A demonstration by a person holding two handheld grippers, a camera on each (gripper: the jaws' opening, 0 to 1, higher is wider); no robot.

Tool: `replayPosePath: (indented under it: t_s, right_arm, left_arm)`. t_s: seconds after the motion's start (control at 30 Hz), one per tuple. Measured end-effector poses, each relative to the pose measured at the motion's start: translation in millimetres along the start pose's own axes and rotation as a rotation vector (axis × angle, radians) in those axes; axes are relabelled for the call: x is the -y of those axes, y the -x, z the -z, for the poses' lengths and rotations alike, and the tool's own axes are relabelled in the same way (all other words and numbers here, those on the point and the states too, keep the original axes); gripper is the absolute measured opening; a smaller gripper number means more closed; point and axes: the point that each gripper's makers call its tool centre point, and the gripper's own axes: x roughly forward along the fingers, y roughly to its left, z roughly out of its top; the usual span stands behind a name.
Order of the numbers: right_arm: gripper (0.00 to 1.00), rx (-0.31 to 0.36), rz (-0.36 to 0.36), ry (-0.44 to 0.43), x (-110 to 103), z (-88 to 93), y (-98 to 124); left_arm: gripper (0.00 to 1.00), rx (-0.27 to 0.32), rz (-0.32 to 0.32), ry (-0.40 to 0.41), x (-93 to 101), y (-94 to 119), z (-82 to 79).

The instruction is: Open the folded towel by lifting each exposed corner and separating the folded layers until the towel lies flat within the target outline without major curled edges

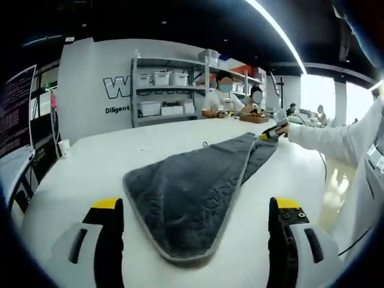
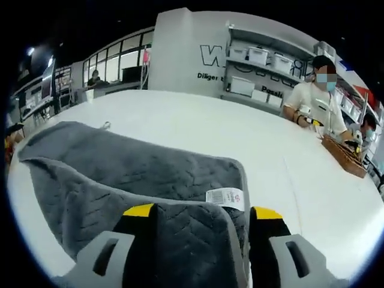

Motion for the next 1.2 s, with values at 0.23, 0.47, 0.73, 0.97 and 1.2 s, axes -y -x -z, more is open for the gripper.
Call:
replayPosePath:
  t_s: [0.23, 0.47, 0.73, 0.97, 1.2]
  right_arm:
    - [0.3, -0.012, -0.01, -0.029, 0, 2.1, 0]
    - [0.03, -0.019, -0.031, -0.047, 1, 4.1, 6]
    - [0.0, 0.071, -0.044, 0.011, -14, -12.2, 37]
    - [0.0, 0.188, -0.084, 0.078, -15, -20.4, 71]
    - [0.0, 0.324, -0.169, 0.077, -24, -16.9, 110]
  left_arm:
    - [1.0, 0.007, -0.002, 0.002, -0.2, 0, -1.5]
    - [1.0, 0.01, 0.004, 0.002, 1.5, -3, -2.7]
    - [1.0, 0.017, 0.006, 0.002, 0.8, -4, -4.0]
    - [1.0, 0.019, 0.017, 0.005, 0.2, -6, -2.2]
    - [1.0, 0.025, 0.024, 0.002, -0.6, -5, -2.8]
